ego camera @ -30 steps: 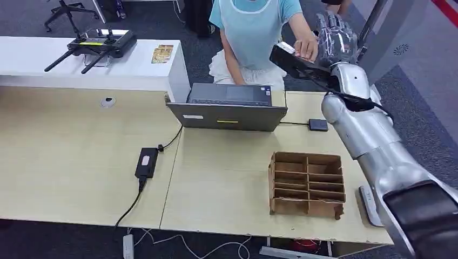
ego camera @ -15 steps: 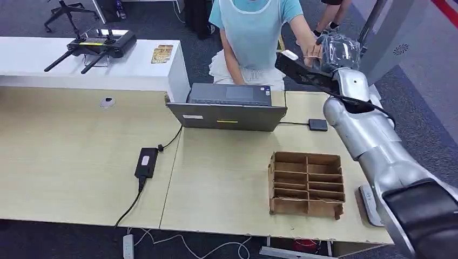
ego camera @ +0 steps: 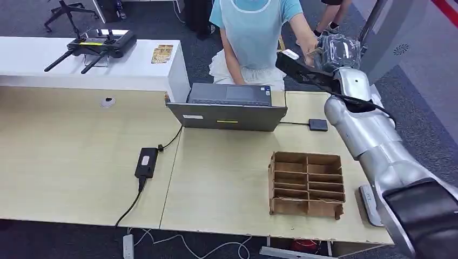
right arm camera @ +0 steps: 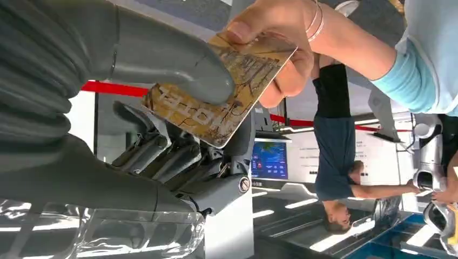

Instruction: Pass the card to the sensor for recognition and then transmit it.

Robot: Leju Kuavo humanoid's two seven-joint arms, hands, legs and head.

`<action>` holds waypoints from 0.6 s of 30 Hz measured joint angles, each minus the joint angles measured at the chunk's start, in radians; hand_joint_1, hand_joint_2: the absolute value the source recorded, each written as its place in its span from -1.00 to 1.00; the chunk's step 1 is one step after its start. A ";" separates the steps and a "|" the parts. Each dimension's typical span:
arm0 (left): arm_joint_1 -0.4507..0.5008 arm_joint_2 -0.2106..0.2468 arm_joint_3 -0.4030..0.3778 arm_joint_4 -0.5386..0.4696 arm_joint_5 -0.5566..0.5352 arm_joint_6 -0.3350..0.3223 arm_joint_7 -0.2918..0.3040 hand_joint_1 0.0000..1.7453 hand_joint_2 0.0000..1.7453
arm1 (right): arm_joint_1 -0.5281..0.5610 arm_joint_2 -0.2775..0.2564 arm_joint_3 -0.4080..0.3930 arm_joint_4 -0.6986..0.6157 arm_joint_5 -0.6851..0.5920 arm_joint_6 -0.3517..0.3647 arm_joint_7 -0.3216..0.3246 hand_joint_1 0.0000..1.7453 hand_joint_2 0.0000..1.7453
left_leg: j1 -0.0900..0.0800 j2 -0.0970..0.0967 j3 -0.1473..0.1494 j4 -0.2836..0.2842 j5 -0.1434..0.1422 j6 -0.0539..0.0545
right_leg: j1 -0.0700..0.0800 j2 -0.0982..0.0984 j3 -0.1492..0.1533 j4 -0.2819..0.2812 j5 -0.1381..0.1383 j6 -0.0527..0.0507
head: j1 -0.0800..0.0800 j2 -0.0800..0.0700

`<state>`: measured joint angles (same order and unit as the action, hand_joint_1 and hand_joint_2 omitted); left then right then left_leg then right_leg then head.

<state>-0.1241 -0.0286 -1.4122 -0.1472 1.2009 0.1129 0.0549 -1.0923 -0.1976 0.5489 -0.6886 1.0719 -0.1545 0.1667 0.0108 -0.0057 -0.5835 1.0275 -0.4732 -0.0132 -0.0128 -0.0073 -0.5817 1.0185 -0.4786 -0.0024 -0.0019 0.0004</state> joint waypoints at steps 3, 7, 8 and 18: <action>0.000 0.000 0.000 0.000 0.002 0.000 0.000 -1.00 -1.00 | 0.000 0.000 -0.006 0.000 -0.001 -0.010 -0.004 1.00 1.00 | 0.000 0.000 0.000 0.000 0.000 0.000 | 0.000 0.000 0.000 0.000 0.000 0.000 | 0.000 0.000; 0.000 0.000 0.000 0.000 0.002 0.000 0.000 -1.00 -1.00 | 0.000 0.000 -0.015 0.000 -0.001 -0.011 -0.005 1.00 1.00 | 0.000 0.000 0.000 0.000 0.000 0.000 | 0.000 0.000 0.000 0.000 0.000 0.000 | 0.000 0.000; 0.000 0.000 0.000 0.000 0.002 0.000 0.000 -1.00 -1.00 | 0.000 0.000 -0.017 0.000 -0.001 -0.011 -0.005 1.00 1.00 | 0.000 0.000 0.000 0.000 0.000 0.000 | 0.000 0.000 0.000 0.000 0.000 0.000 | 0.000 0.000; 0.000 0.000 0.000 0.000 0.009 0.002 -0.003 -1.00 -1.00 | 0.001 0.000 -0.046 -0.012 -0.041 -0.050 -0.012 1.00 1.00 | 0.000 0.000 0.000 0.000 0.000 0.000 | 0.000 0.000 -0.001 0.000 0.000 0.000 | 0.000 0.000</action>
<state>-0.1237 -0.0286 -1.4126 -0.1472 1.2097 0.1152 0.0519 -1.0913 -0.1980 0.5028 -0.7004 1.0307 -0.2041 0.1545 0.0108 -0.0055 -0.5835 1.0275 -0.4732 -0.0133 -0.0128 -0.0072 -0.5822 1.0186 -0.4786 -0.0024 -0.0019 0.0004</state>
